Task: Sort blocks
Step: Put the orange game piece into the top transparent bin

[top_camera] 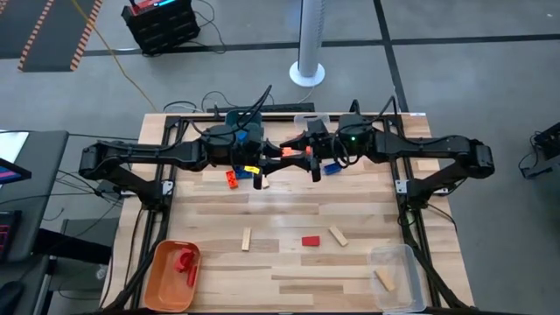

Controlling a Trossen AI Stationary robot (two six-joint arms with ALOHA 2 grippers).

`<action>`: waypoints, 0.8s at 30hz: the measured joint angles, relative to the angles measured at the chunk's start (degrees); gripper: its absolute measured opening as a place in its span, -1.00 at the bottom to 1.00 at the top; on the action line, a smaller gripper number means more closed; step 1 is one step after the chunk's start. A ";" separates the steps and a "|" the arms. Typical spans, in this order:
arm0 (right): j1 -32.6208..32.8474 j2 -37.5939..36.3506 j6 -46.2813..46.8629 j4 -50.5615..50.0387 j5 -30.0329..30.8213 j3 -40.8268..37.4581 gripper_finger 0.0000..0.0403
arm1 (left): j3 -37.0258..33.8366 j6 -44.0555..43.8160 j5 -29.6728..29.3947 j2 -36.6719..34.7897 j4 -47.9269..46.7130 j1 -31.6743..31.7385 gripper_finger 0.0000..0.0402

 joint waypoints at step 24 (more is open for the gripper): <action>-2.32 -0.13 0.46 -4.78 0.56 0.00 -0.54 | 0.02 -6.44 -6.64 -0.16 -11.61 0.52 0.40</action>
